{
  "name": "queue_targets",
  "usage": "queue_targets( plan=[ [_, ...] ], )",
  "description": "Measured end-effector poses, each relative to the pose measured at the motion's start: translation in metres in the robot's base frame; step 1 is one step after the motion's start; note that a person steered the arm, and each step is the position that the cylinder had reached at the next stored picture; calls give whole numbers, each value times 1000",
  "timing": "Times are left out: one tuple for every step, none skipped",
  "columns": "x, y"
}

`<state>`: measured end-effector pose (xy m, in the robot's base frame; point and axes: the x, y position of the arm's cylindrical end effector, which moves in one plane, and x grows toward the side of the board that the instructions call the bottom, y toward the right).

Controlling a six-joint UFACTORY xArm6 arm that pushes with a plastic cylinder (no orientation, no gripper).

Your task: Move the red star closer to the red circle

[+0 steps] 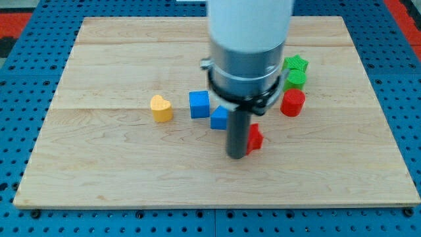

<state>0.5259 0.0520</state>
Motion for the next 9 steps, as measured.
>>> queue_targets(
  plan=[
    [16, -2],
    [13, 9],
    [9, -19],
    [-2, -56],
    [-8, -2],
    [-9, 29],
    [-9, 27],
    [-9, -25],
    [-15, -38]
  ],
)
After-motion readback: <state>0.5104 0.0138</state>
